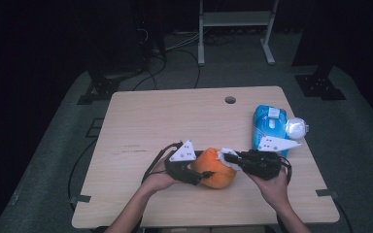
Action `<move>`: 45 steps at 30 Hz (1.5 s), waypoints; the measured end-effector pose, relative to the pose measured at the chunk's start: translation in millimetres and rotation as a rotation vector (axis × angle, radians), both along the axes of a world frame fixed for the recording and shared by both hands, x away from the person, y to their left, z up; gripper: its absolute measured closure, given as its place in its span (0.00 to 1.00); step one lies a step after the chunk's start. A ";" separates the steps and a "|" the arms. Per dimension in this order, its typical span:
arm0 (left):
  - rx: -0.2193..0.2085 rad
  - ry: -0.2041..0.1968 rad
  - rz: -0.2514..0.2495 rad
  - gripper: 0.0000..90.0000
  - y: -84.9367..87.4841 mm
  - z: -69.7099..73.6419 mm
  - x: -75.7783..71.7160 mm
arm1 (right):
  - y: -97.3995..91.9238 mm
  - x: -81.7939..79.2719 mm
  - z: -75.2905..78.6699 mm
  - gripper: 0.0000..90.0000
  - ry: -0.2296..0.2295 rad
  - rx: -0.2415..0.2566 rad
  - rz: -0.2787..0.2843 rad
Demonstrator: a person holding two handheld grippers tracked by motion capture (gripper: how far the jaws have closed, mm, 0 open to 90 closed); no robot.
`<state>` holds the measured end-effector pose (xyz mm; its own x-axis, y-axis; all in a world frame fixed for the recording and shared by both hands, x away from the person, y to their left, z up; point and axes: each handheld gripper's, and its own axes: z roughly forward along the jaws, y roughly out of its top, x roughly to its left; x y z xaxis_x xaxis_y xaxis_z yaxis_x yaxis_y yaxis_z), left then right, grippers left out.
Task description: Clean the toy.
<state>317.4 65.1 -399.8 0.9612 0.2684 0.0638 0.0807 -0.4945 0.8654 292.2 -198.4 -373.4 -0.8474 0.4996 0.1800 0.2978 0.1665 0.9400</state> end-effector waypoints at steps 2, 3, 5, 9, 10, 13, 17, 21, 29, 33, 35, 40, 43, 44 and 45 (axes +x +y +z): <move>-0.004 -0.001 -0.019 0.35 -2.5 3.1 -3.2 | 7.6 -3.4 3.9 0.91 -0.020 -0.015 0.014; -0.004 -0.001 -0.019 0.35 -2.5 3.1 -3.2 | 7.6 -3.4 3.9 0.91 -0.020 -0.015 0.014; 0.009 -0.025 -0.022 0.36 -3.2 7.2 -5.9 | 12.0 -4.2 3.3 0.91 -0.042 -0.045 0.007; 0.030 -0.034 -0.003 0.36 1.6 7.5 -3.7 | 3.5 2.7 -5.4 0.91 -0.012 -0.051 -0.047; 0.022 -0.021 0.005 0.36 2.8 6.8 -2.1 | -1.8 7.6 -13.3 0.91 0.021 -0.056 -0.068; 0.039 -0.015 0.006 0.36 1.1 5.1 -1.9 | -4.2 10.1 -18.2 0.91 0.051 -0.044 -0.071; 0.050 0.004 0.001 0.36 -2.5 1.6 -1.5 | 3.3 3.6 -10.6 0.91 0.014 -0.042 -0.028; 0.053 -0.003 -0.004 0.36 -3.1 3.2 -3.5 | 11.8 -1.8 -5.1 0.91 -0.027 -0.078 -0.017; 0.044 0.063 0.025 0.35 11.8 -7.6 11.1 | -8.7 19.8 -41.9 0.91 0.128 -0.061 -0.089; 0.031 0.092 0.025 0.34 19.7 -10.9 16.1 | -10.1 23.7 -50.1 0.91 0.156 -0.069 -0.101; 0.032 0.108 0.026 0.33 23.5 -12.8 18.6 | -9.6 25.7 -55.6 0.91 0.184 -0.066 -0.101; 0.015 0.114 0.023 0.32 24.1 -14.6 19.1 | -10.3 27.5 -56.9 0.91 0.206 -0.067 -0.109; 0.021 0.102 0.018 0.32 21.7 -13.5 17.0 | -8.7 25.6 -52.3 0.91 0.191 -0.070 -0.110; 0.032 0.089 0.013 0.31 17.8 -12.3 14.1 | -7.2 23.9 -46.7 0.91 0.168 -0.052 -0.099; 0.032 0.089 0.013 0.31 17.8 -12.3 14.1 | -7.2 23.9 -46.7 0.91 0.168 -0.052 -0.099</move>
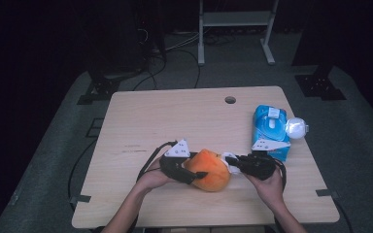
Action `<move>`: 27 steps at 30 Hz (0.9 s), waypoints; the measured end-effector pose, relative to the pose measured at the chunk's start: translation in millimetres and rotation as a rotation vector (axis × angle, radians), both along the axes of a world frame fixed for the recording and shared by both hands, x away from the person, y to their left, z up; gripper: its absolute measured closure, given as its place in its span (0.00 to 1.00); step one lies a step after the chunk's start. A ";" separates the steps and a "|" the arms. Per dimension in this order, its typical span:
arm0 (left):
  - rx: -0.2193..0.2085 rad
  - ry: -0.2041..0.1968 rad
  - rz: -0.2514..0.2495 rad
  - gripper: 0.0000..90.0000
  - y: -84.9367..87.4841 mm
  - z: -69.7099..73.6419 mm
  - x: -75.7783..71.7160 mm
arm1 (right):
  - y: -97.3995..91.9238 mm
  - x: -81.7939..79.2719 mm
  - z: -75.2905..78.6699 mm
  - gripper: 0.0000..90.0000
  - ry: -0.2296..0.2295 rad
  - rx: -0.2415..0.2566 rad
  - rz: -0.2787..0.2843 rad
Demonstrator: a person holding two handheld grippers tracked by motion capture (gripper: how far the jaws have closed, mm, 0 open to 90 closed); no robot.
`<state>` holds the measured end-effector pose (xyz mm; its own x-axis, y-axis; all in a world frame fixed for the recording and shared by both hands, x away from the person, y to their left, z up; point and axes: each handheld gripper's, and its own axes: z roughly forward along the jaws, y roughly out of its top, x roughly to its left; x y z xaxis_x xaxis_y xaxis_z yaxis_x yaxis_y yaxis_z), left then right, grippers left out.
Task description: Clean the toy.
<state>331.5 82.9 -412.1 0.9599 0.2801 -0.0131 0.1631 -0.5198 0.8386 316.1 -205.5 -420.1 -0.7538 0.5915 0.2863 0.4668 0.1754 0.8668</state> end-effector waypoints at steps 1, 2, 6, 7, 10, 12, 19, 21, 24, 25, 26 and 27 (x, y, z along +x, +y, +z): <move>0.014 -0.019 -0.009 0.30 -5.1 1.4 -4.0 | 2.9 -2.6 6.9 0.91 -0.022 0.010 0.013; 0.014 -0.019 -0.009 0.30 -5.1 1.4 -4.0 | 2.9 -2.6 6.9 0.91 -0.022 0.010 0.013; 0.038 -0.052 -0.015 0.30 -15.9 4.5 -11.8 | 8.3 -8.6 18.6 0.91 -0.060 0.047 0.052; 0.059 -0.073 -0.017 0.30 -20.9 7.0 -15.2 | 14.6 -14.0 26.5 0.91 -0.085 0.039 0.072; 0.063 -0.083 -0.015 0.30 -25.1 8.5 -17.9 | 21.3 -19.6 34.9 0.91 -0.113 0.039 0.098; 0.064 -0.091 -0.016 0.29 -29.0 8.9 -20.4 | 23.7 -20.8 37.0 0.91 -0.128 0.029 0.103; -0.002 -0.078 -0.038 0.13 -21.4 9.3 -13.8 | 19.8 -19.9 25.5 0.91 -0.121 -0.046 0.081; -0.030 -0.082 -0.030 0.10 -16.0 9.4 -9.8 | 15.4 -20.1 24.7 0.91 -0.116 -0.038 0.072; -0.067 -0.050 -0.025 0.08 -10.2 6.6 -4.5 | 9.9 -21.2 24.8 0.91 -0.113 -0.040 0.070; -0.096 -0.021 -0.029 0.06 -5.8 0.9 1.2 | 4.5 -22.5 24.4 0.91 -0.113 -0.040 0.072; -0.096 -0.021 -0.029 0.05 -5.8 0.9 1.2 | 4.5 -22.5 24.4 0.91 -0.113 -0.040 0.072; -0.120 0.021 -0.027 0.04 -3.8 -6.1 6.7 | -0.7 -24.0 23.8 0.91 -0.115 -0.040 0.074</move>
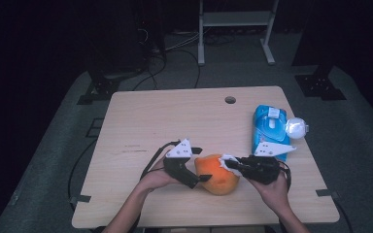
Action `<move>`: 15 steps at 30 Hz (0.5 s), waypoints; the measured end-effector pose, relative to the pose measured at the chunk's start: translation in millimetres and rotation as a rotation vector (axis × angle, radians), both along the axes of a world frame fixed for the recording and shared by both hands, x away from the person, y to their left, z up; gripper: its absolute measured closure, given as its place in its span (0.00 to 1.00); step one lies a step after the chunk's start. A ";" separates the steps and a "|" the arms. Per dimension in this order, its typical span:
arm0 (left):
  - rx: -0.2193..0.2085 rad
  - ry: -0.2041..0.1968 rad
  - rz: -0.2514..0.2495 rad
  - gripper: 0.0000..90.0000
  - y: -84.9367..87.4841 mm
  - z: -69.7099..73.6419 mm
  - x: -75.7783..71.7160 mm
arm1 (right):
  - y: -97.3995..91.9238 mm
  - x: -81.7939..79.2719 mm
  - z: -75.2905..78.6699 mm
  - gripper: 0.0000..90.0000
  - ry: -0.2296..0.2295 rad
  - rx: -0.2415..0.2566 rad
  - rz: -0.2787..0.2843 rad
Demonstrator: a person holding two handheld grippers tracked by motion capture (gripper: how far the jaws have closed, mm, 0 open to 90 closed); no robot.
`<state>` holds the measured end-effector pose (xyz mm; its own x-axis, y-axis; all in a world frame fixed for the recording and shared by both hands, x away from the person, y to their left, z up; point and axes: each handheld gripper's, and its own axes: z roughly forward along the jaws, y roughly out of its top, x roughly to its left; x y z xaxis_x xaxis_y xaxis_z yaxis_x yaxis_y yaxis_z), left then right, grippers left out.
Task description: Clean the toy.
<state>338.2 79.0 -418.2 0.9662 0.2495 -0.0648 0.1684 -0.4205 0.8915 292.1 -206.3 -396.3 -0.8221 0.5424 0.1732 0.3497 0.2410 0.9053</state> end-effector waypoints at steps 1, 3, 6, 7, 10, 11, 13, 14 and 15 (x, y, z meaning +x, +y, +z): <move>0.000 0.000 0.000 0.03 0.0 0.0 0.0 | 0.0 0.0 0.0 0.91 0.000 0.000 0.000; -0.038 0.042 -0.003 0.03 -0.5 -8.1 4.2 | -5.0 -0.7 -0.3 0.91 0.008 0.000 -0.010; -0.051 0.080 -0.025 0.04 -4.6 -15.3 5.7 | -13.9 1.8 -1.3 0.90 0.013 0.002 -0.030; -0.040 0.083 -0.042 0.04 -6.1 -16.5 4.9 | -13.9 1.8 -1.3 0.90 0.013 0.002 -0.030; -0.007 0.063 -0.099 0.10 -11.7 -19.3 -1.4 | -22.2 4.7 -2.5 0.90 0.023 0.012 -0.058; -0.012 0.063 -0.090 0.10 -12.8 -18.4 -0.9 | -23.6 5.3 -3.2 0.90 0.023 0.015 -0.058; -0.015 0.062 -0.079 0.10 -12.3 -18.5 0.3 | -24.2 5.1 -3.4 0.90 0.025 0.017 -0.058; -0.026 0.084 -0.040 0.06 -14.3 -21.8 3.6 | -23.6 4.6 -2.9 0.90 0.021 0.011 -0.053; -0.025 0.093 -0.031 0.01 -16.1 -24.2 4.9 | -23.2 4.5 -2.9 0.90 0.018 0.009 -0.051</move>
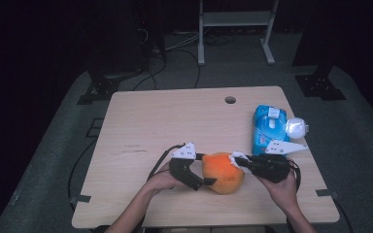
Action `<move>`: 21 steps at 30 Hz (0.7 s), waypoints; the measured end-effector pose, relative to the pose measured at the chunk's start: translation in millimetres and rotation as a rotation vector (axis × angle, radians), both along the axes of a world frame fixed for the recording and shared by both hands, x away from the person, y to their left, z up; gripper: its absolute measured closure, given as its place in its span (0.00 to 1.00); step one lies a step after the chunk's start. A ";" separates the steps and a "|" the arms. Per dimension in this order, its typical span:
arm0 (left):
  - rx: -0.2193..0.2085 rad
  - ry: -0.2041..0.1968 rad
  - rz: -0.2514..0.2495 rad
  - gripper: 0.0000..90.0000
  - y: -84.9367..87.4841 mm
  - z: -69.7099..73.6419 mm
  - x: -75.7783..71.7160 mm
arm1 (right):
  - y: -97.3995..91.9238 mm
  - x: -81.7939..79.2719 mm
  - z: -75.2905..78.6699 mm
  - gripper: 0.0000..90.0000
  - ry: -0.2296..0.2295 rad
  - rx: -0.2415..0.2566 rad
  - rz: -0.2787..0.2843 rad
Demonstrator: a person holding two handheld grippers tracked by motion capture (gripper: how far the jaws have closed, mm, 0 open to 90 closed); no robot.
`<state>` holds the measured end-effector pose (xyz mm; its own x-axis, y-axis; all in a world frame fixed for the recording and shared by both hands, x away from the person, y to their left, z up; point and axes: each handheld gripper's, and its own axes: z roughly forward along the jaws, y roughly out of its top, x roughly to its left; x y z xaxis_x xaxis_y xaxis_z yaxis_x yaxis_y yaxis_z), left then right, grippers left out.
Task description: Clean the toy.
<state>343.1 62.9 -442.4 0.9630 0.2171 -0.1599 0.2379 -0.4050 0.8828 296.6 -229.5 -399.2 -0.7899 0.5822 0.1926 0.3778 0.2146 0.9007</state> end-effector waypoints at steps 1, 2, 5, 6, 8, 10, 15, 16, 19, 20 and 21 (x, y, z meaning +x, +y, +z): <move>-0.014 0.009 -0.001 0.01 -1.9 -2.4 0.0 | 0.3 0.0 0.0 0.90 0.002 0.000 0.003; -0.019 0.015 -0.010 0.01 -3.9 -4.0 -0.2 | 0.5 0.1 -0.1 0.90 0.002 0.001 0.004; -0.016 0.018 -0.023 0.05 -8.8 -4.6 -2.0 | 0.7 0.2 -0.4 0.90 0.005 0.008 0.009; -0.010 -0.004 -0.023 0.10 -9.6 0.0 -4.9 | 0.9 0.1 -0.1 0.90 0.003 0.004 0.005; -0.007 -0.022 -0.009 0.23 -8.3 8.2 -8.0 | 0.0 0.0 2.2 0.90 -0.004 0.013 -0.006; -0.006 -0.069 0.005 0.27 -5.7 19.0 -12.4 | -0.8 0.1 6.0 0.90 -0.016 0.025 -0.012; 0.042 -0.121 0.033 0.28 4.3 31.8 -13.4 | 2.3 5.5 5.5 0.90 -0.011 0.056 -0.016; 0.042 -0.121 0.033 0.28 4.3 31.8 -13.4 | 4.1 8.0 2.5 0.90 -0.006 0.044 -0.019; 0.077 -0.096 0.058 0.28 3.2 20.9 -11.2 | 9.4 11.5 -5.1 0.90 0.009 -0.005 -0.032; 0.060 -0.083 0.065 0.28 4.0 18.9 -9.9 | 12.0 11.4 -7.8 0.90 0.006 -0.024 -0.036; 0.041 -0.056 0.082 0.28 5.5 17.7 -7.3 | 13.3 9.9 -6.1 0.90 -0.006 -0.031 -0.040</move>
